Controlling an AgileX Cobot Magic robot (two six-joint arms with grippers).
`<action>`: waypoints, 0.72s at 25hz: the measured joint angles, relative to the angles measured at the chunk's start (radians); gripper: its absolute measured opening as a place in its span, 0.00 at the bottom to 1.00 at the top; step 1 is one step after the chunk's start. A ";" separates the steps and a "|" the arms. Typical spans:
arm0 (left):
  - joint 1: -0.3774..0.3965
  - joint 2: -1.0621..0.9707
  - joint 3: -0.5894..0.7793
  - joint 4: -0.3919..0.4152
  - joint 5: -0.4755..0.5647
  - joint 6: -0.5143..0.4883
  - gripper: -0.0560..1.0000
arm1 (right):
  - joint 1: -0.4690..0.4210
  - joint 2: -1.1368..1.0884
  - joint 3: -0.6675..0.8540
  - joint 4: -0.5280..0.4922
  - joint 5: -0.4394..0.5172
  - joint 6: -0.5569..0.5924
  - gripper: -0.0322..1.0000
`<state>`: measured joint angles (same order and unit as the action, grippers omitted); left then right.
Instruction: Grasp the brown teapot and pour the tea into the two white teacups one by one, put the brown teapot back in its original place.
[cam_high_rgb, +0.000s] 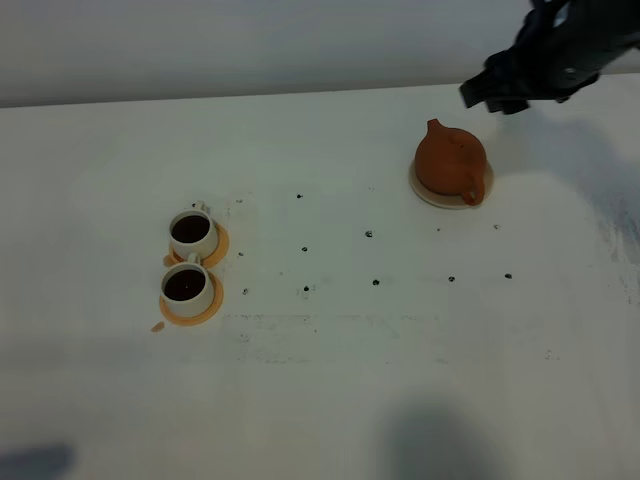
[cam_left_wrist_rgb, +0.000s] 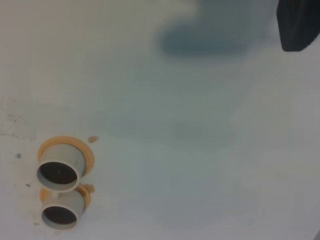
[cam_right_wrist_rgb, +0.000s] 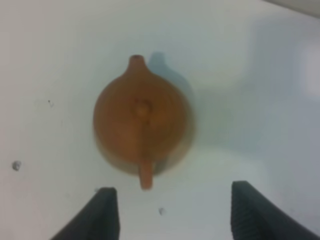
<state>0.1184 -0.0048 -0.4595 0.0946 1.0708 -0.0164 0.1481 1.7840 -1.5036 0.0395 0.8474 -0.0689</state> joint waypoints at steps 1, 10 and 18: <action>0.000 0.000 0.000 0.000 0.000 0.000 0.31 | -0.007 -0.045 0.033 -0.001 -0.014 0.004 0.49; 0.000 0.000 0.000 0.000 0.000 0.000 0.31 | -0.065 -0.565 0.465 -0.005 -0.140 0.053 0.49; 0.000 0.000 0.000 0.000 0.000 0.000 0.31 | -0.064 -1.094 0.726 -0.030 -0.011 0.069 0.49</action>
<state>0.1184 -0.0048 -0.4595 0.0946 1.0708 -0.0164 0.0836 0.6897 -0.7778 0.0095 0.8361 0.0000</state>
